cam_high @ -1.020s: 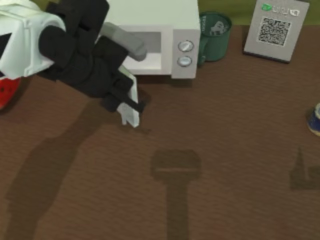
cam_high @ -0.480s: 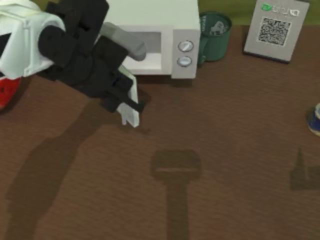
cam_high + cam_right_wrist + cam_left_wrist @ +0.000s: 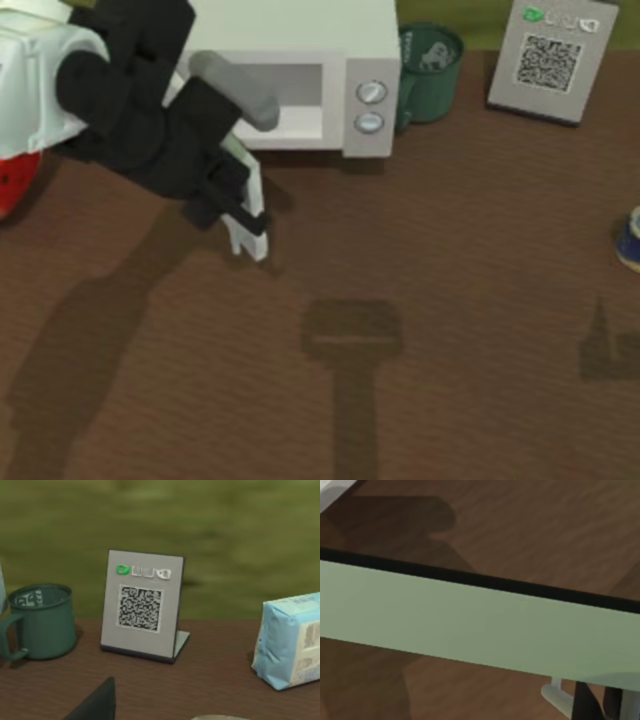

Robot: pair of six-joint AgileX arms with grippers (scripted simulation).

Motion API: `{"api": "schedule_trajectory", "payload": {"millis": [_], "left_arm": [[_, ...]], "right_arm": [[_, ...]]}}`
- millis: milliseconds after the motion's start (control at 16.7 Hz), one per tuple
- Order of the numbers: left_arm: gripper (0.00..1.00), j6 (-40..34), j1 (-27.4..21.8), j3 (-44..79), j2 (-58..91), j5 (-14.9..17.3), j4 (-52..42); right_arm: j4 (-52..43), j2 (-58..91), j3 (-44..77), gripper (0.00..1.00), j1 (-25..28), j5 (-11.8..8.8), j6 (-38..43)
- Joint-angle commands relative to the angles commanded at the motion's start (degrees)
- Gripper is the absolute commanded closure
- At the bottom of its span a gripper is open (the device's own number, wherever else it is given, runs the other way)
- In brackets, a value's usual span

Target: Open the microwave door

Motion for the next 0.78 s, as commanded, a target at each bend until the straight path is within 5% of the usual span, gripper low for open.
{"api": "schedule_trajectory", "payload": {"millis": [780], "left_arm": [[1.0, 4.57, 1.94, -0.75, -1.37, 2.4, -0.61]], "right_arm": [[0.0, 0.0, 0.0, 0.0, 0.0, 0.0, 0.0]]}}
